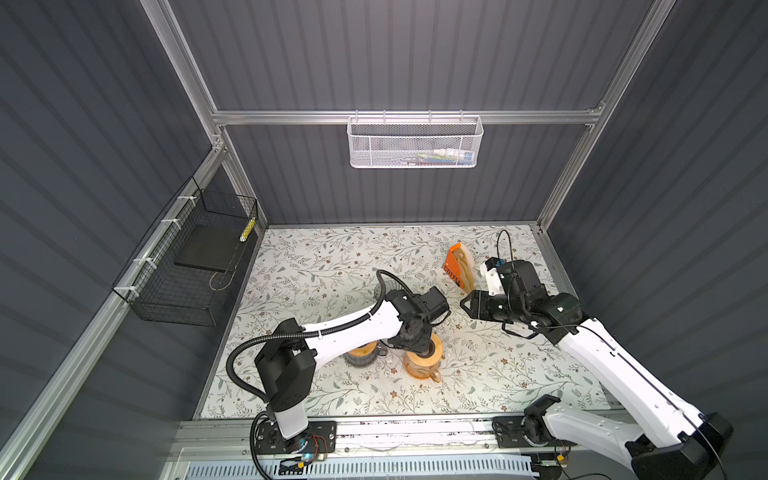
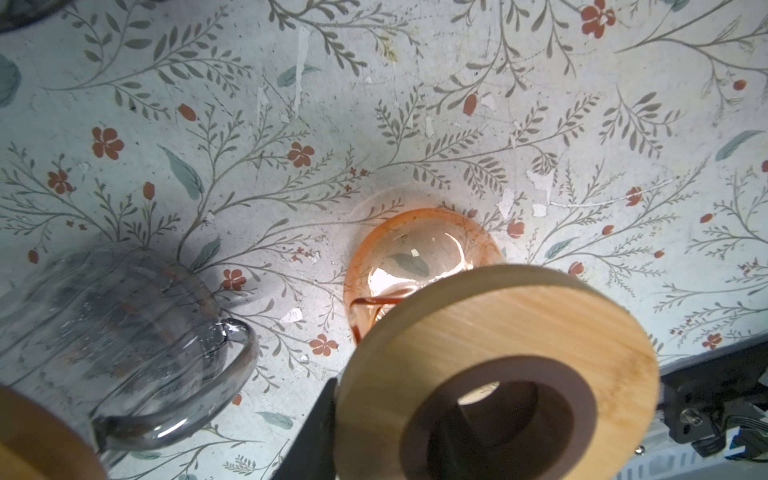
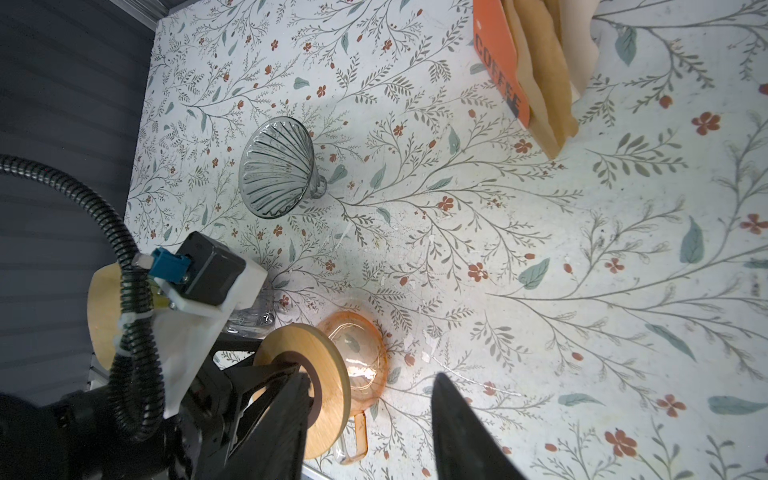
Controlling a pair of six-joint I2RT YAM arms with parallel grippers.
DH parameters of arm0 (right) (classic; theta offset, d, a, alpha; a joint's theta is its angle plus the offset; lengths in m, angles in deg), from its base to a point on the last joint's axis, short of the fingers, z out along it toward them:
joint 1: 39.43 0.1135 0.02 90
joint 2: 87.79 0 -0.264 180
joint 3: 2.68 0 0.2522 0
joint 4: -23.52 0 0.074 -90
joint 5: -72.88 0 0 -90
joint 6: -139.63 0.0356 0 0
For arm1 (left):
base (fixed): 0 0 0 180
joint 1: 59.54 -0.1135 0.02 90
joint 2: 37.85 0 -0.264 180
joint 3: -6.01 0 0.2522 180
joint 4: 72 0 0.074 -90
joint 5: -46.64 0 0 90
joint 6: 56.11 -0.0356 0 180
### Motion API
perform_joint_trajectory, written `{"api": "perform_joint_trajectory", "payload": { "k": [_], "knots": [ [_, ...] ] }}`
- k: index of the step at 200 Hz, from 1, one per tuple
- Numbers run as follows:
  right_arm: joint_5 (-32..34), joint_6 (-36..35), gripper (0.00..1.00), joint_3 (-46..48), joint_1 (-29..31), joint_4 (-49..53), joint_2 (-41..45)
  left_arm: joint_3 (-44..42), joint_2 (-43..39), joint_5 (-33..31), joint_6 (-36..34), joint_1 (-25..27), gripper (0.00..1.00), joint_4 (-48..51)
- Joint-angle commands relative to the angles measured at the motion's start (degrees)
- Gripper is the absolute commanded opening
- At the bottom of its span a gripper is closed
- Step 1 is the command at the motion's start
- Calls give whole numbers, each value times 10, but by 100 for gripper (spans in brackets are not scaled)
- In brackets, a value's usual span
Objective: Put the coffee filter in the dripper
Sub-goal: 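Lower the wooden ring onto the pitcher mouth with the left gripper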
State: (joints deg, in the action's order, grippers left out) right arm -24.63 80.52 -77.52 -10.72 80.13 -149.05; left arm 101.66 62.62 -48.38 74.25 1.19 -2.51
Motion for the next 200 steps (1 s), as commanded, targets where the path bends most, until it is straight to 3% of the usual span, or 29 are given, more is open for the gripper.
{"api": "perform_joint_trajectory", "payload": {
  "k": [1,48,111,200],
  "knots": [
    [-3,2,49,2,-3,-8,-4,11,10,-11,4,4,0,13],
    [-4,3,49,0,-3,-7,-6,13,14,-14,2,6,1,13],
    [-7,3,49,-2,-2,-7,-9,17,12,-17,1,8,11,17],
    [-11,6,49,-1,-3,-8,-7,27,8,-25,3,11,34,20]
  ]
}}
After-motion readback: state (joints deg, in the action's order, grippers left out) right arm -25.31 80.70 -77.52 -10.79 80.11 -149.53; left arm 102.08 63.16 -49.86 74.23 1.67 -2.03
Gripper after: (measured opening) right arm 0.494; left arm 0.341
